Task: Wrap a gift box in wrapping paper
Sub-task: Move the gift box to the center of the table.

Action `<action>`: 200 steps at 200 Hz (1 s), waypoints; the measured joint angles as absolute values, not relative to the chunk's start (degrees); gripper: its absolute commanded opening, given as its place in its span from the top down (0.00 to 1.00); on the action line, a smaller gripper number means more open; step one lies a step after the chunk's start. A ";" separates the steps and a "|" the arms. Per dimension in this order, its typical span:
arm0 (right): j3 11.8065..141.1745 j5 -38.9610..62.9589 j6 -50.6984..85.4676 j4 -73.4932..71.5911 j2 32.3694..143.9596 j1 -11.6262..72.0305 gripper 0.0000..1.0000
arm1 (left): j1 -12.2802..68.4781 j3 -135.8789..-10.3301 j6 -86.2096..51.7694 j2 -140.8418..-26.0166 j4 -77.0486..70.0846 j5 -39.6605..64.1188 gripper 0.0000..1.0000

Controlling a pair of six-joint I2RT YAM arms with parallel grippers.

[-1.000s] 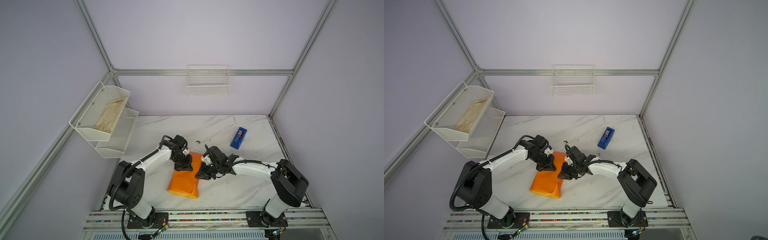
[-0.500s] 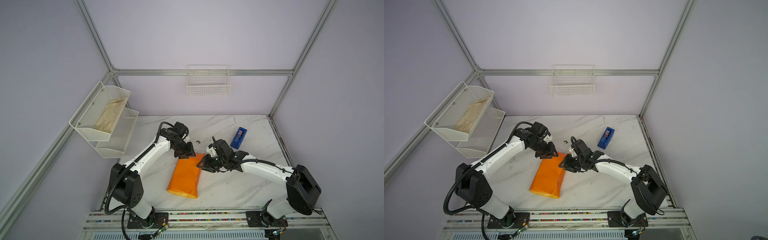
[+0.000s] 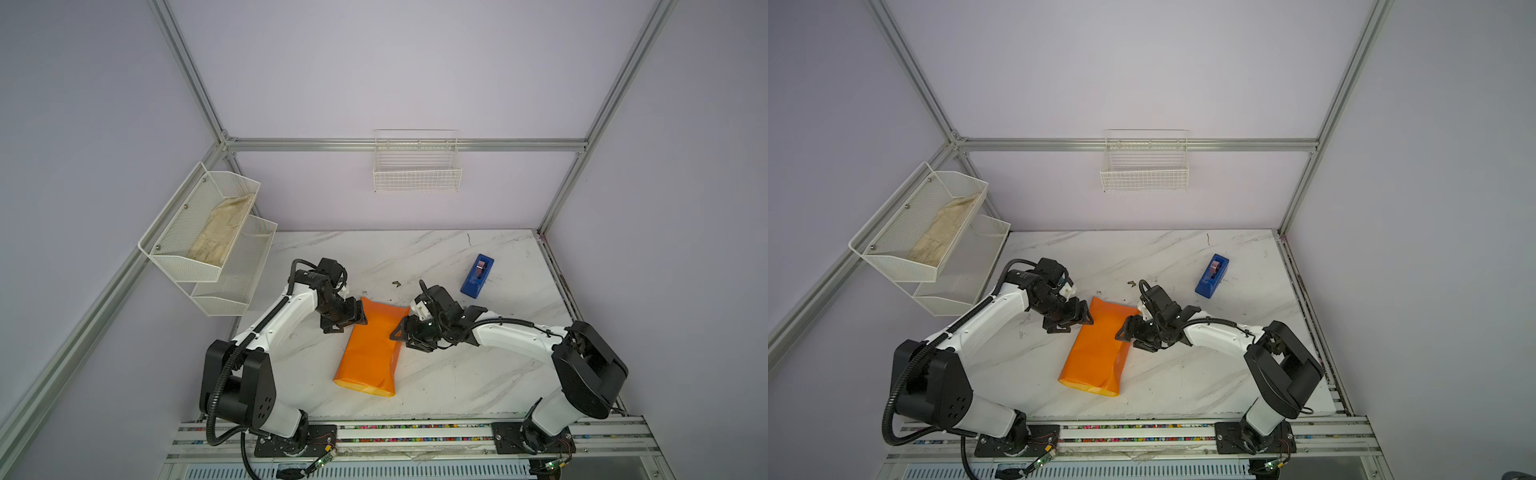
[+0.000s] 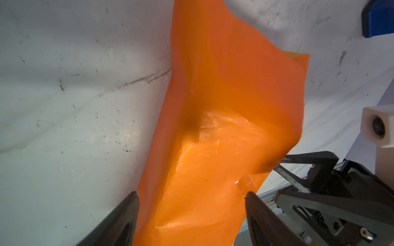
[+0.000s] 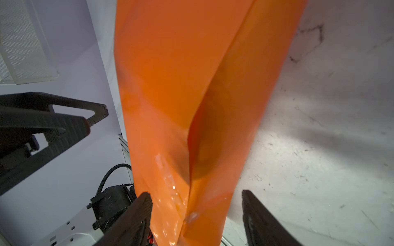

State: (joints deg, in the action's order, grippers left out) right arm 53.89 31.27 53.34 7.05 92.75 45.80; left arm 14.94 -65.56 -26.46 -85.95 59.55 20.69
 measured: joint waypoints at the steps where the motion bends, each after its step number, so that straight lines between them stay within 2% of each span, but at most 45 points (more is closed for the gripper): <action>1: 53.84 31.33 53.34 6.98 92.84 45.80 0.32 | 14.92 -65.30 -26.41 -86.00 59.44 20.80 0.22; 35: 53.54 33.56 53.36 4.25 96.05 45.80 0.38 | 14.72 -60.25 -26.33 -86.80 55.22 24.88 0.24; 68: 55.88 34.89 52.77 2.87 98.85 45.71 0.50 | 14.50 -58.48 -26.37 -88.44 51.13 28.40 0.28; 93: 58.63 34.70 52.45 3.57 100.68 44.58 0.56 | 14.13 -58.46 -26.57 -89.38 49.15 28.62 0.30; 159: 69.30 34.06 47.40 4.89 108.31 35.31 0.56 | 14.44 -63.48 -28.08 -95.98 46.44 31.48 0.30; 200: 75.57 33.74 41.71 9.41 112.20 31.88 0.52 | 15.68 -70.30 -28.97 -101.60 45.41 31.11 0.29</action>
State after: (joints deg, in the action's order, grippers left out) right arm 75.57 33.74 41.71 9.41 112.20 31.88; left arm 15.68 -70.30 -28.97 -101.60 45.41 31.11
